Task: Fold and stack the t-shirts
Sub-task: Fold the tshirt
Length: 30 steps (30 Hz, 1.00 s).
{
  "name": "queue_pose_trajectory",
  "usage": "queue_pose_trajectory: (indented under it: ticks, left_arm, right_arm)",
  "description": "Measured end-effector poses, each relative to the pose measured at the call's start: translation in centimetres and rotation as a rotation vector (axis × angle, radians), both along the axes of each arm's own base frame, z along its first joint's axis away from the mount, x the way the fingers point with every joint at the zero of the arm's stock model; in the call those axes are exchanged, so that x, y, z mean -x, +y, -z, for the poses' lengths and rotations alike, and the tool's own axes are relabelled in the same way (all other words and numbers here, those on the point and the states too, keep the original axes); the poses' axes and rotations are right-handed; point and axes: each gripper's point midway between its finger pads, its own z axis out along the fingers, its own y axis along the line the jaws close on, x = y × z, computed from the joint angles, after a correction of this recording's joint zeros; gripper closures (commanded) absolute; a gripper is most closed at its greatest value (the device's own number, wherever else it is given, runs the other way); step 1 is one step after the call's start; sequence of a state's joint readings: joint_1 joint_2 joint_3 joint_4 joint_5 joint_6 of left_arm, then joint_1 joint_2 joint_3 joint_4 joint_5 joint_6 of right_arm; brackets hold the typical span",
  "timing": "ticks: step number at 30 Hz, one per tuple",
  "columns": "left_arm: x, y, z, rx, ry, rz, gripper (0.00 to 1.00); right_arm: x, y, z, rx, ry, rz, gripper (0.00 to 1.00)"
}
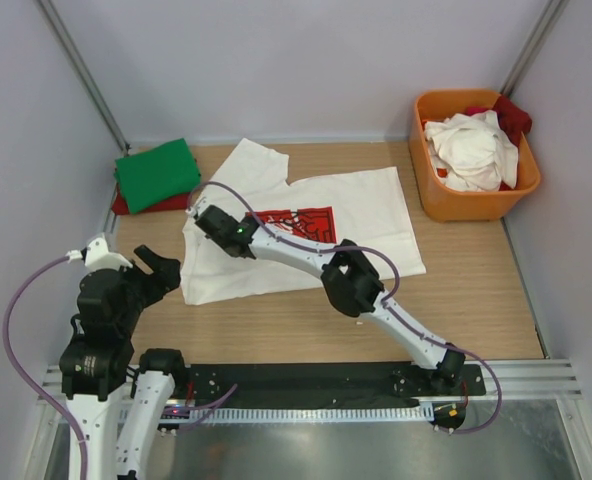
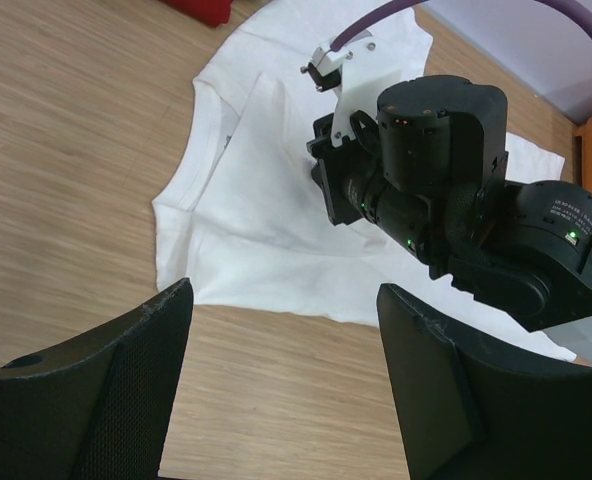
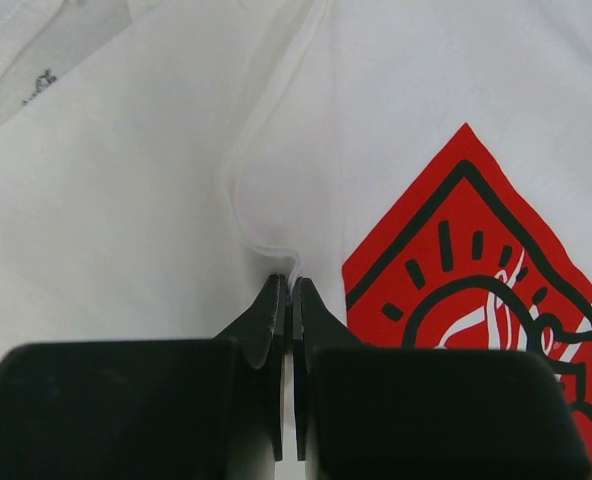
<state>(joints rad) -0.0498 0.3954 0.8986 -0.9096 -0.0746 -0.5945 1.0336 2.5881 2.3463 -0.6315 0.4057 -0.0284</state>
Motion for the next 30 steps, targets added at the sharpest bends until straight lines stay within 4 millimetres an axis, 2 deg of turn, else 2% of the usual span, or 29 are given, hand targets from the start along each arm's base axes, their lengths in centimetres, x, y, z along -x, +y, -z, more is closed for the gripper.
queue_pose_trajectory:
  ticks: [4, 14, 23, 26, 27, 29, 30]
  left_arm:
    - [0.0, 0.0, 0.1, 0.000, 0.003, 0.001, 0.25]
    - [-0.1, -0.1, 0.2, 0.003, 0.010, 0.002, 0.25]
    - [-0.2, -0.2, 0.3, 0.005, 0.019, 0.007, 0.25]
    - [-0.3, -0.1, 0.4, 0.005, 0.024, 0.006, 0.25]
    - [-0.3, -0.1, 0.5, 0.005, 0.027, 0.006, 0.25]
    - [-0.4, -0.1, 0.5, 0.005, 0.031, 0.004, 0.25]
    - [-0.4, -0.1, 0.6, 0.005, 0.033, 0.002, 0.25]
  right_arm:
    - [-1.1, -1.6, 0.4, 0.021, 0.000, 0.030, 0.99]
    - [-6.2, -5.8, -0.6, 0.027, -0.049, 0.142, 0.99]
    - [-7.4, -6.0, -1.2, 0.042, -0.107, 0.141, 0.94]
    - [-7.7, -6.2, -1.5, 0.047, -0.130, 0.156, 0.86]
    - [-7.8, -6.4, -1.6, 0.051, -0.136, 0.163, 0.69]
    - [-8.3, -6.8, -1.7, 0.052, -0.147, 0.187, 0.51]
    - [-8.5, -7.2, -1.7, 0.057, -0.152, 0.198, 0.34]
